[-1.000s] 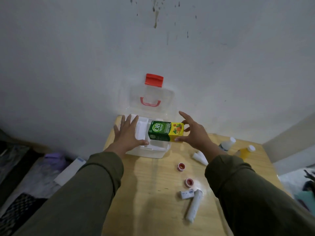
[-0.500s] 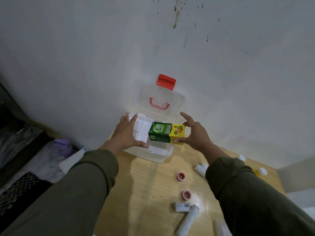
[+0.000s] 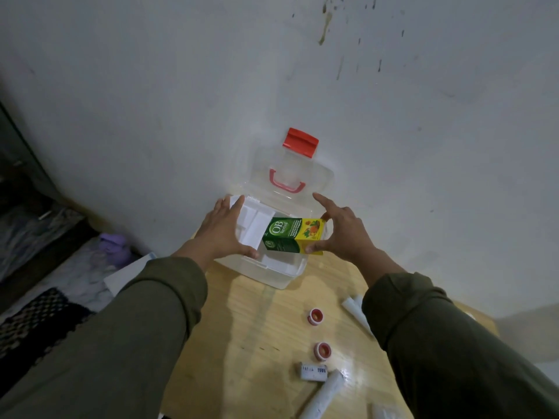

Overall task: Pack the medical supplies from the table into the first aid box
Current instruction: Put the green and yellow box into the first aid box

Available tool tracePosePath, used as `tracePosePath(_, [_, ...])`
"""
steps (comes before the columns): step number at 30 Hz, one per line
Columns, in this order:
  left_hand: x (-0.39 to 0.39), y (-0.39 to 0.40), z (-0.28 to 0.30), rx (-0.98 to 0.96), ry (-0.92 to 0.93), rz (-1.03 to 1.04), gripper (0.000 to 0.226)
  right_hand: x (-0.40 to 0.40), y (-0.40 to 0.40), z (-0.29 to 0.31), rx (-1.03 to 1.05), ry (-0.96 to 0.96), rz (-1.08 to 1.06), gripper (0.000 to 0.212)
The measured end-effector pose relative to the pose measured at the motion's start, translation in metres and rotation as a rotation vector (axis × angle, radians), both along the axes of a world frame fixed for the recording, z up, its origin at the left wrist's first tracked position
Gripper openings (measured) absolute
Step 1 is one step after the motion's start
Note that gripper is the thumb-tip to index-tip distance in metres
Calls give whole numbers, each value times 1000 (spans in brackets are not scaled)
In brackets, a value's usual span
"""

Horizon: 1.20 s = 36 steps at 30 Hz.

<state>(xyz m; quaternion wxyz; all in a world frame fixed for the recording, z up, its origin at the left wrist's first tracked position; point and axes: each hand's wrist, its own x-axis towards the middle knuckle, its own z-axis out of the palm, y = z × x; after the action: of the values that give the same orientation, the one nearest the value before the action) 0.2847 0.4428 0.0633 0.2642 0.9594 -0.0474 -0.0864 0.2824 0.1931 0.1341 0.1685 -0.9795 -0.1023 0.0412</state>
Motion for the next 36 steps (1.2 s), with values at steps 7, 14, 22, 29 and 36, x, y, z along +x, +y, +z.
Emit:
tracePosePath(7, [-2,-1,4,-21,12,-2,137,6,20,-18,54,-11,7,107])
tracePosePath(14, [-3,0,1,-25,12,0,137,-1,41,-51,78,-38,-85,108])
tracePosePath(22, [-4,-1,3,-1,13,-4,134,0,59,-64,-11,-33,-153,107])
tracePosePath(29, [-3,0,2,12,10,-8,136,-1,58,-71,-11,-14,-148,104])
tracePosePath(36, [0,0,0,21,12,-3,136,-5,77,-63,508,-272,-282,58])
